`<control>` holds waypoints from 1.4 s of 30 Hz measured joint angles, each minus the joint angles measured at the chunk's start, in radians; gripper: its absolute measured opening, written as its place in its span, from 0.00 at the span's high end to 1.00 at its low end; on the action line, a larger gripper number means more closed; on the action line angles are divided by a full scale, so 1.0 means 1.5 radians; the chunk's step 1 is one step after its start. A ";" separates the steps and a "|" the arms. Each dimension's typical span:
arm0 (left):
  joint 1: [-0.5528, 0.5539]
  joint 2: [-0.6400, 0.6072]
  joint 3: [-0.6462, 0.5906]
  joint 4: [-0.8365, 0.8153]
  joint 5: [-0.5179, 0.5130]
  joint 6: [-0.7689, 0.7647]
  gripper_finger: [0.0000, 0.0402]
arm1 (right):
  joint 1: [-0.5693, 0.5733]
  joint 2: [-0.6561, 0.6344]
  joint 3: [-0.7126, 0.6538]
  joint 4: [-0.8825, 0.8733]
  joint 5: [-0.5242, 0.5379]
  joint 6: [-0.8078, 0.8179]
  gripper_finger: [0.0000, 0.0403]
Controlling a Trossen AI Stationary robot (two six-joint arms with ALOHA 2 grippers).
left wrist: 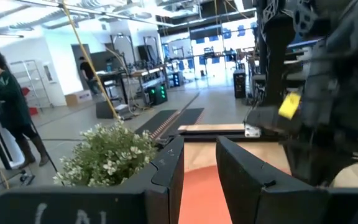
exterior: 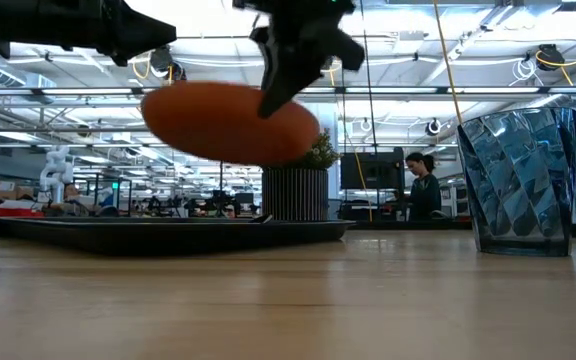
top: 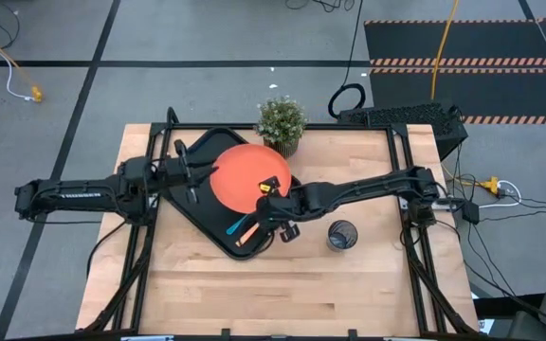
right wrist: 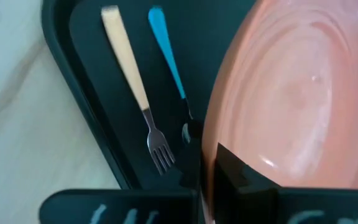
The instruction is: Pick and place plate/cup/fork/spoon on tray
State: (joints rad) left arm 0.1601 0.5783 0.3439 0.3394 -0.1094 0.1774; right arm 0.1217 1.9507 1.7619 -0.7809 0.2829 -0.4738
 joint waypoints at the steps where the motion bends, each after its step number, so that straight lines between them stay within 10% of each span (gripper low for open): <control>1: 0.000 -0.004 0.000 -0.003 0.000 0.001 0.76 | -0.003 0.007 -0.001 0.001 -0.001 -0.008 1.00; 24: 0.001 -0.007 0.000 -0.011 -0.001 0.018 0.76 | -0.109 0.029 -0.001 0.098 -0.220 -0.312 1.00; 42: -0.007 -0.007 0.000 -0.116 0.002 -0.073 0.76 | -0.144 0.137 -0.001 0.226 -0.246 -0.460 1.00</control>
State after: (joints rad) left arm 0.1499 0.5682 0.3439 0.1651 -0.1057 0.0679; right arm -0.0947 2.1564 1.7599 -0.4415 -0.0860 -1.1638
